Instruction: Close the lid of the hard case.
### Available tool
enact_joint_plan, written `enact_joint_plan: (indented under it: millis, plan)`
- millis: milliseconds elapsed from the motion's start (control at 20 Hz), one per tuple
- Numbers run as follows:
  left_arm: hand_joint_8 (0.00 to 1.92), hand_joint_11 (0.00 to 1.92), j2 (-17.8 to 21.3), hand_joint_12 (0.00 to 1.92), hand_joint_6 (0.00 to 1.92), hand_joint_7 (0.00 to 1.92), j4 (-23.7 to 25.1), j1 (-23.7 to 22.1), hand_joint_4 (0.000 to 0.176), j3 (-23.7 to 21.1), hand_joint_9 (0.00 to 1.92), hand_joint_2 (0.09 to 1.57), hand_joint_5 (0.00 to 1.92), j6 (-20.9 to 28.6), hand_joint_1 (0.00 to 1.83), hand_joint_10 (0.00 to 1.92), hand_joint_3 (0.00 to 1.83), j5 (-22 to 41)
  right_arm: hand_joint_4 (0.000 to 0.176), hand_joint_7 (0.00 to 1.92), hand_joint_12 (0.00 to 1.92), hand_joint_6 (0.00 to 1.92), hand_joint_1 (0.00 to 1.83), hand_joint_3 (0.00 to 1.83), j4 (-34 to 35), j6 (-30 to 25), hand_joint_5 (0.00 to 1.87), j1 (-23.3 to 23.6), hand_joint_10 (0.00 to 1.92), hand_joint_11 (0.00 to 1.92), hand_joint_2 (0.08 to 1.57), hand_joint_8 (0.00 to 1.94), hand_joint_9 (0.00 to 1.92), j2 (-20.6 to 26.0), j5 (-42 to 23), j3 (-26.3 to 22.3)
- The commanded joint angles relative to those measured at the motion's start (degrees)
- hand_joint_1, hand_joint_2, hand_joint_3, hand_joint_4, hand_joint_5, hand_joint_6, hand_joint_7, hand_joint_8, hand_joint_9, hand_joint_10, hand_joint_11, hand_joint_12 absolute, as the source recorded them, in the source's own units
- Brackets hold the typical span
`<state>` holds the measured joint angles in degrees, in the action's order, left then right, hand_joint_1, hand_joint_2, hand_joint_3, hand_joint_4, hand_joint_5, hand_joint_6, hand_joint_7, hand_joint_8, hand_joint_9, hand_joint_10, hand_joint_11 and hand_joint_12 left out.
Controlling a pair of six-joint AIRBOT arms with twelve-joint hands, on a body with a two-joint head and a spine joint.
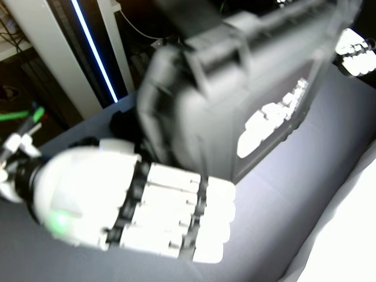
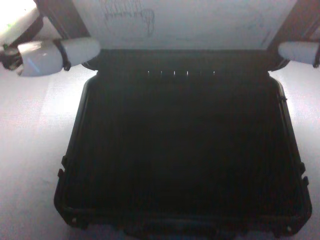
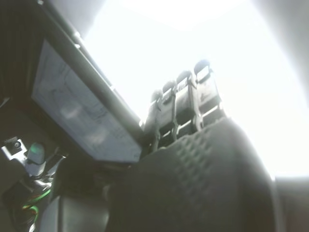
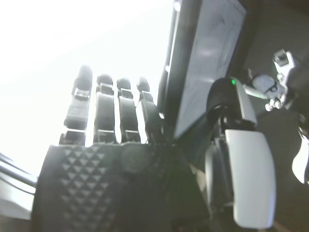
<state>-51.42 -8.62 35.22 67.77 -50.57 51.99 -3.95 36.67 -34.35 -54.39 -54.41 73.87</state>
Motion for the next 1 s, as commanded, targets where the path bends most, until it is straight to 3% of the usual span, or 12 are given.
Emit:
enact_joint_plan:
  millis: [0, 50, 100, 150, 200, 250, 450, 500, 800, 850, 950]
  plan:
    - [0.0, 0.0, 1.0, 0.1, 0.0, 0.11, 0.9, 0.1, 0.051, -0.7, 0.06, 1.12, 0.1, 0.4, 0.0, 0.0, 0.0, 9.4, 0.0, 0.15, 0.44, 0.0, 0.45, 0.0, 1.2, -0.5, 0.18, 0.0, 0.01, 0.0, 1.19, 0.0, 0.14, 0.5, -9.4, -0.7]
    - [0.0, 0.0, 1.4, 0.17, 0.01, 0.12, 0.9, 0.7, 0.002, -1.1, 0.07, 1.16, 0.12, 0.6, 0.0, 0.0, 0.0, 10.1, 0.0, 0.16, 0.32, 0.0, 0.4, 0.0, 1.2, -0.7, 0.18, -0.7, 0.0, 0.0, 1.19, 0.0, 0.1, 0.8, -10.3, -1.1]
    - [0.0, 0.0, 2.4, 0.22, 0.0, 0.14, 1.1, 2.2, 0.0, -2.2, 0.08, 1.2, 0.14, 0.9, 0.0, 0.0, 0.0, 11.4, 0.002, 0.17, 0.33, 0.0, 0.37, 0.0, 1.2, -0.9, 0.19, -2.1, 0.0, 0.0, 1.2, 0.0, 0.1, 1.4, -12.0, -2.2]
    - [0.0, 0.0, 2.9, 0.26, 0.0, 0.14, 1.1, 2.9, 0.0, -2.8, 0.09, 1.2, 0.13, 1.0, 0.0, 0.0, 0.0, 12.1, 0.047, 0.16, 0.31, 0.0, 0.34, 0.01, 1.2, -0.9, 0.21, -2.8, 0.0, 0.0, 1.26, 0.0, 0.08, 1.6, -12.8, -2.7]
    - [0.0, 0.0, 3.8, 0.3, 0.0, 0.14, 1.1, 4.1, 0.0, -3.8, 0.1, 1.21, 0.13, 1.0, 0.0, 0.0, 0.0, 13.5, 0.033, 0.15, 0.29, 0.0, 0.38, 0.0, 1.2, -0.9, 0.2, -3.8, 0.01, 0.0, 1.26, 0.0, 0.09, 2.0, -14.0, -3.5]
    - [0.0, 0.0, 4.2, 0.26, 0.0, 0.12, 1.1, 4.9, 0.0, -4.4, 0.09, 1.22, 0.12, 1.1, 0.0, 0.0, 0.0, 14.4, 0.004, 0.15, 0.32, 0.0, 0.39, 0.0, 1.2, -0.9, 0.19, -4.5, 0.01, 0.0, 1.23, 0.0, 0.11, 2.3, -14.6, -4.1]
    - [0.0, 0.0, 5.6, 0.05, 0.0, 0.09, 1.6, 7.1, 0.0, -6.5, 0.11, 1.33, 0.08, 1.1, 0.04, 0.0, 0.01, 17.0, 0.0, 0.15, 0.32, 0.0, 0.38, 0.0, 1.3, -1.1, 0.17, -7.0, 0.0, 0.0, 1.23, 0.0, 0.12, 3.3, -16.0, -5.5]
    - [0.0, 0.0, 13.3, 0.0, 0.0, 0.08, -0.6, 23.9, 0.0, -14.7, 0.06, 1.32, 0.06, 2.3, 0.1, 0.0, 0.0, 25.4, 0.0, 0.1, 0.37, 0.0, 0.47, 0.01, 3.3, -2.9, 0.12, -19.7, 0.0, 0.0, 1.28, 0.0, 0.09, 9.6, -18.3, -11.2]
    - [0.0, 0.0, 15.2, 0.0, 0.0, 0.08, -5.7, 32.5, 0.0, -17.3, 0.06, 1.32, 0.06, 2.5, 0.1, 0.0, 0.0, 32.5, 0.0, 0.1, 0.37, 0.0, 0.47, 0.01, 6.0, -2.9, 0.12, -24.4, 0.0, 0.0, 1.28, 0.0, 0.09, 11.0, -20.1, -12.4]
    - [0.0, 0.0, 15.6, 0.0, 0.0, 0.07, -6.5, 34.1, 0.0, -17.7, 0.06, 1.31, 0.06, 2.5, 0.07, 0.0, 0.0, 33.6, 0.0, 0.09, 0.31, 0.0, 0.53, 0.0, 6.7, -2.9, 0.12, -25.6, 0.0, 0.0, 1.29, 0.0, 0.07, 11.2, -20.2, -12.6]
    - [0.01, 0.0, 16.2, 0.0, 0.01, 0.08, -8.9, 37.8, 0.0, -18.6, 0.09, 1.32, 0.07, 2.5, 0.08, 0.01, 0.0, 36.7, 0.0, 0.08, 0.2, 0.0, 0.46, 0.0, 8.0, -2.9, 0.11, -27.2, 0.0, 0.0, 1.3, 0.0, 0.05, 11.7, -20.5, -12.9]
